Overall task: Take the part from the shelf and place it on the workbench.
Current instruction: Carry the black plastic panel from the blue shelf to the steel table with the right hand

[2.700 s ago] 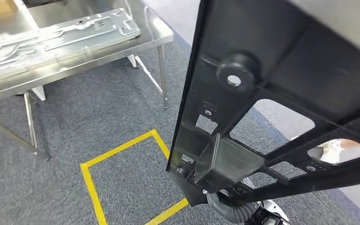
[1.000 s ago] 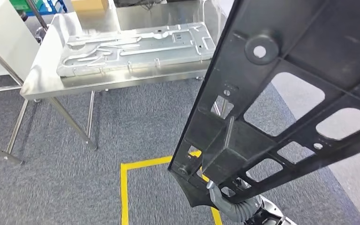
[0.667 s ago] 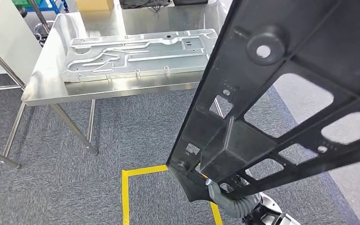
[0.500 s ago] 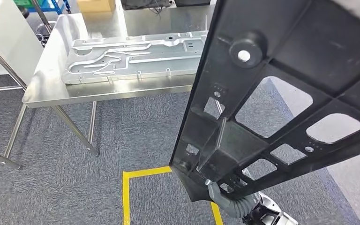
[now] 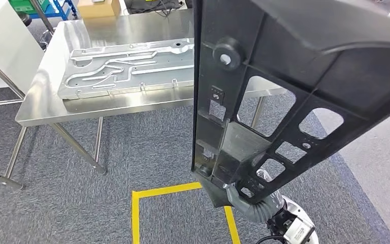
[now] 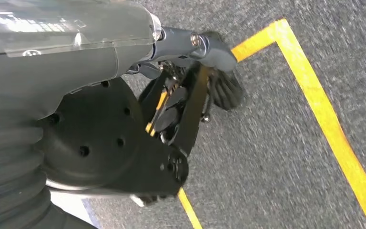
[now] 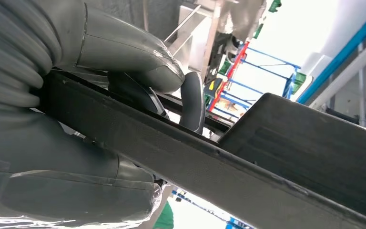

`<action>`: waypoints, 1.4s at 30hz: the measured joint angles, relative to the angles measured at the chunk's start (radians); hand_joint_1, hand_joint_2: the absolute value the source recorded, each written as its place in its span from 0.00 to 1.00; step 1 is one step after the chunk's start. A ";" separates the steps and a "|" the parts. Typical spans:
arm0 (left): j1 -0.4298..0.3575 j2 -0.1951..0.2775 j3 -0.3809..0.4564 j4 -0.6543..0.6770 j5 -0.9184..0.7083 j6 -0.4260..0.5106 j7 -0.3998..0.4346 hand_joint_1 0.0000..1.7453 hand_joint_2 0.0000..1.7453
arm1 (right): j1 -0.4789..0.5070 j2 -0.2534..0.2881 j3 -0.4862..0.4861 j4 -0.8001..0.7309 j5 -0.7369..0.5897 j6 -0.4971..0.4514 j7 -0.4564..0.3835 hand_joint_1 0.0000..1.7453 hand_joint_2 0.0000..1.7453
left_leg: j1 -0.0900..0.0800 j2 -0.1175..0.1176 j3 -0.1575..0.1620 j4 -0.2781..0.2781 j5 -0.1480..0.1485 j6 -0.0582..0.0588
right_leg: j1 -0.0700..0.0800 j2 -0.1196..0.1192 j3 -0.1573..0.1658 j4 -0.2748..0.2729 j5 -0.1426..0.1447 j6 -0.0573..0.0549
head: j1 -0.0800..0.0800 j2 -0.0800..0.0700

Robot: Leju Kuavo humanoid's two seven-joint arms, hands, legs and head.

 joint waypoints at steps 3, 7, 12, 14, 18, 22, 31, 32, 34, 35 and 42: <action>0.001 0.000 0.000 0.000 0.000 0.000 -0.003 0.00 1.00 | -0.027 -0.013 -0.001 0.014 0.002 0.002 -0.002 1.00 1.00 | -0.012 0.005 0.066 -0.164 0.071 0.023 | 0.000 -0.001 0.028 -0.009 -0.023 0.012 | 0.000 0.000; 0.001 0.000 0.000 0.000 0.000 -0.001 -0.007 0.00 1.00 | -0.048 -0.030 0.000 0.030 -0.002 0.002 -0.004 1.00 1.00 | -0.013 0.003 0.113 -0.218 0.051 0.045 | 0.001 -0.003 0.041 0.016 -0.008 0.038 | 0.000 0.000; 0.000 0.000 0.000 0.000 0.000 -0.003 -0.009 0.00 1.00 | -0.052 -0.052 0.001 0.043 -0.009 -0.008 -0.015 1.00 1.00 | -0.008 -0.002 0.192 -0.244 0.011 0.058 | -0.001 -0.004 -0.149 0.248 -0.066 0.050 | 0.000 0.000; 0.001 0.000 0.000 0.000 0.000 -0.003 -0.008 0.00 1.00 | -0.046 -0.057 0.001 0.046 -0.009 -0.015 -0.016 1.00 1.00 | -0.006 -0.005 0.227 -0.244 -0.017 0.054 | -0.002 -0.004 -0.196 0.234 -0.085 0.055 | 0.000 0.000; 0.004 0.000 0.000 0.001 0.000 -0.003 -0.008 0.00 1.00 | -0.036 -0.066 0.001 0.053 -0.009 -0.023 -0.016 1.00 1.00 | -0.006 -0.005 0.298 -0.241 -0.090 0.037 | -0.001 -0.011 -0.200 0.043 0.126 0.047 | 0.000 0.000; -0.006 0.002 0.000 0.000 0.000 -0.003 -0.008 0.00 1.00 | -0.040 -0.070 -0.001 0.056 -0.008 -0.032 -0.018 1.00 1.00 | -0.006 -0.001 0.312 -0.198 -0.088 0.011 | 0.004 -0.004 -0.167 0.023 0.138 0.012 | -0.001 0.000; 0.000 0.004 -0.002 0.000 0.000 -0.009 -0.007 0.00 1.00 | -0.243 -0.130 -0.015 0.124 0.082 -0.059 0.034 1.00 1.00 | -0.002 0.003 -0.011 0.000 -0.157 0.004 | -0.001 0.010 -0.001 0.012 0.008 -0.001 | -0.001 0.000; 0.001 0.005 -0.003 0.000 0.000 -0.012 -0.009 0.00 1.00 | -0.312 -0.143 -0.014 0.153 0.115 -0.065 0.057 1.00 1.00 | -0.005 0.005 -0.021 -0.064 -0.066 0.013 | 0.000 0.015 0.013 0.013 -0.005 0.002 | -0.001 0.000; -0.003 0.007 -0.005 0.001 -0.001 -0.019 -0.016 0.00 1.00 | -0.451 -0.166 -0.009 0.220 0.189 -0.079 0.104 1.00 1.00 | -0.013 0.007 -0.029 -0.155 0.110 0.026 | 0.003 0.023 0.029 0.013 -0.029 0.013 | -0.001 0.000; -0.006 0.007 -0.005 0.001 -0.002 -0.021 -0.018 0.00 1.00 | -0.513 -0.176 -0.004 0.249 0.226 -0.089 0.124 1.00 1.00 | -0.017 0.006 -0.031 -0.174 0.151 0.030 | 0.004 0.025 0.034 0.012 -0.038 0.021 | -0.001 0.000; -0.031 0.007 -0.014 0.000 0.000 -0.024 -0.022 0.00 1.00 | -0.987 -0.216 0.149 0.524 0.659 -0.261 0.257 1.00 1.00 | -0.014 -0.001 -0.005 -0.194 0.133 0.061 | 0.001 0.001 -0.106 0.236 -0.139 0.044 | -0.001 0.000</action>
